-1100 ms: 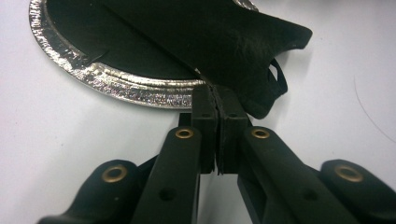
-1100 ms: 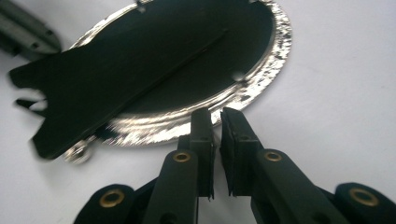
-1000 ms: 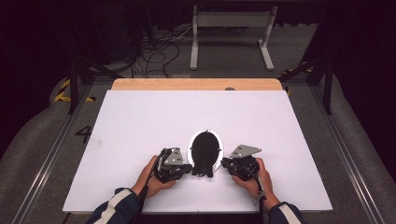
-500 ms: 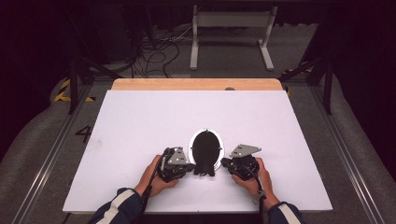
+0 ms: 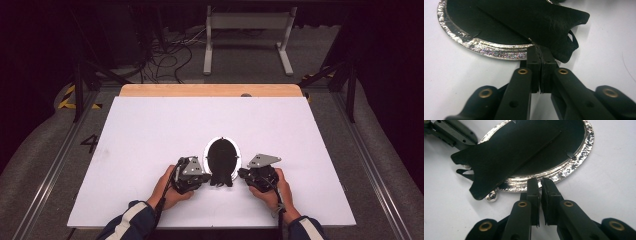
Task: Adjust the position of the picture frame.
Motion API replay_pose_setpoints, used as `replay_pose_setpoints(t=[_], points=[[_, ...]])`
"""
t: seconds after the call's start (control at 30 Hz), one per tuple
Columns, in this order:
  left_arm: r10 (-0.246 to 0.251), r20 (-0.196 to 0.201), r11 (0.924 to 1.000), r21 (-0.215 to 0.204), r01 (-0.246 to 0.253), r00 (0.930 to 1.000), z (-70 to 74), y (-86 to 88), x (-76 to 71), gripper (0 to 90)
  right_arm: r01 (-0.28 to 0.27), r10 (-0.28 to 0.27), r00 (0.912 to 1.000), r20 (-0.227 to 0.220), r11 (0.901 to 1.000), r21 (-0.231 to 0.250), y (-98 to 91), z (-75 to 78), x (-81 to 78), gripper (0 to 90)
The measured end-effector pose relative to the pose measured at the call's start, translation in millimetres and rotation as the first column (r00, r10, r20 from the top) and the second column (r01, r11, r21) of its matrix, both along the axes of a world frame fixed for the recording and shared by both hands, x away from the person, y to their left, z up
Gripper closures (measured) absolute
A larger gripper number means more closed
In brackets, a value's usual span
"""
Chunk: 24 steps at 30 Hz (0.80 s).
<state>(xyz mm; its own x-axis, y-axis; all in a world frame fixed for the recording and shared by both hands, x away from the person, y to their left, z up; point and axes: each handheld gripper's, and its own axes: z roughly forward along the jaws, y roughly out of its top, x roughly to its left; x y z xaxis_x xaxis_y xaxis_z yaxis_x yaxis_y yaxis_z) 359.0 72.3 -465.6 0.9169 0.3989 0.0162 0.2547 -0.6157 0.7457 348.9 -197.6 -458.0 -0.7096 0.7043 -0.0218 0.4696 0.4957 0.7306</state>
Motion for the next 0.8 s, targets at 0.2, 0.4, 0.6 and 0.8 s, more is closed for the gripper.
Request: replay_pose_setpoints(t=[0.2, 0.4, 0.6, 0.8], points=[[0.015, 0.038, 0.9997, -0.020, -0.014, 0.9992, 6.9, 17.6, -12.7, 71.8, -0.024, 0.024, 0.9997, -0.005, 0.9997, 0.002, -1.1, 0.0, -0.3, 85.2], [0.122, 0.066, 0.9920, -0.042, -0.119, 0.9904, 12.4, 44.6, -20.4, 42.2, -0.034, 0.034, 0.9994, -0.007, 0.9994, 0.009, -2.4, -0.4, 0.4, 84.3], [0.146, 0.080, 0.9893, -0.021, -0.144, 0.9861, 11.7, 76.4, -26.8, 30.6, -0.037, 0.037, 0.9992, -0.017, 0.9992, 0.011, -2.4, 0.4, 0.5, 82.2], [0.200, 0.008, 0.9779, -0.063, -0.199, 0.9797, 9.5, 109.0, -27.8, 17.3, -0.049, 0.050, 0.9980, -0.039, 0.9985, 0.023, -4.7, 1.5, -0.1, 78.8]])
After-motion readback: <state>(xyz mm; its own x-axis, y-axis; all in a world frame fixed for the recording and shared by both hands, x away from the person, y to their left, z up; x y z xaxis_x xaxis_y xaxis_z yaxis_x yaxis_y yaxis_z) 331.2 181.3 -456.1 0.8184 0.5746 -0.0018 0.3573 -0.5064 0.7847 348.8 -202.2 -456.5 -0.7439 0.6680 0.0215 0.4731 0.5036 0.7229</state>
